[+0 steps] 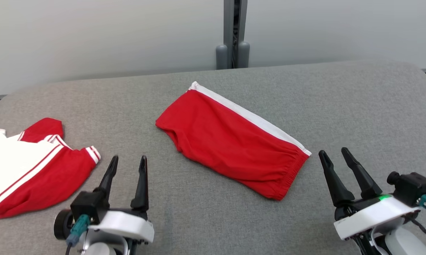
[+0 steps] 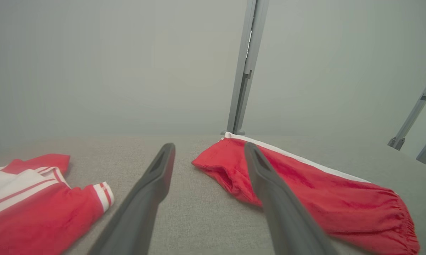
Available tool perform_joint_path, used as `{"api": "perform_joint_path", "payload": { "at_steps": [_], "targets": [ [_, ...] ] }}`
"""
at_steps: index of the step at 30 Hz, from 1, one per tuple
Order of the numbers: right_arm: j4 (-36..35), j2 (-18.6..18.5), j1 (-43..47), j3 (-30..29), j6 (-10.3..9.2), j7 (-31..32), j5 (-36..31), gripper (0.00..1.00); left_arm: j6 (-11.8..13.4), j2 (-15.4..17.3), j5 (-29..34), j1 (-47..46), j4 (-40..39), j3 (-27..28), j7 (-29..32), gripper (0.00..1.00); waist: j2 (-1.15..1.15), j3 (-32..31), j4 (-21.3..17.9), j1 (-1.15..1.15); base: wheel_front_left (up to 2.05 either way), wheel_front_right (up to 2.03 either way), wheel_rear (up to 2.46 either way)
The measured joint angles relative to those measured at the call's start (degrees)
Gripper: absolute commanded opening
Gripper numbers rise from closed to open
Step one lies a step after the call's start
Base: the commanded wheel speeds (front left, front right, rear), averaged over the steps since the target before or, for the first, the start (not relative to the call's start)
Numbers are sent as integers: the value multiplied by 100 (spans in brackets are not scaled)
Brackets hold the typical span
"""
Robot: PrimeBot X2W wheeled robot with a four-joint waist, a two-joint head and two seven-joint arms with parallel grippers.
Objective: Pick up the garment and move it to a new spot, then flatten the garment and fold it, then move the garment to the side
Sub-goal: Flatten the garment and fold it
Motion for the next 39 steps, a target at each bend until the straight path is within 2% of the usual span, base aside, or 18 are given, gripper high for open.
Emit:
{"api": "perform_joint_path", "payload": {
  "at_steps": [11, 19, 31, 35, 39],
  "targets": [
    [0, 690, 451, -1195, 0, -1, -1751, 100, 276, 1, -91, 585, -381, 87, 0, 100, 0, -171, 187, 0, 0, 0, 0],
    [65, 985, 628, -1432, 0, 0, -2151, 100, 385, 2, 163, 762, -549, 179, 0, 100, 0, -177, 292, 0, 0, 0, 0],
    [250, 1028, 634, -1399, 0, 0, -2159, 100, 349, 1, 241, 843, -488, 87, 0, 100, 0, -170, 313, 0, 0, 0, 0],
    [524, 1049, 636, -1232, 0, 0, -1736, 100, 316, 2, 224, 840, -459, 52, 0, 100, 0, -119, 333, 0, 0, 0, 0],
    [1104, 1035, 581, -928, 0, 0, -966, 100, 271, 2, 232, 803, -350, -27, 0, 100, 0, -42, 395, 0, 0, 0, 0]
  ]
}}
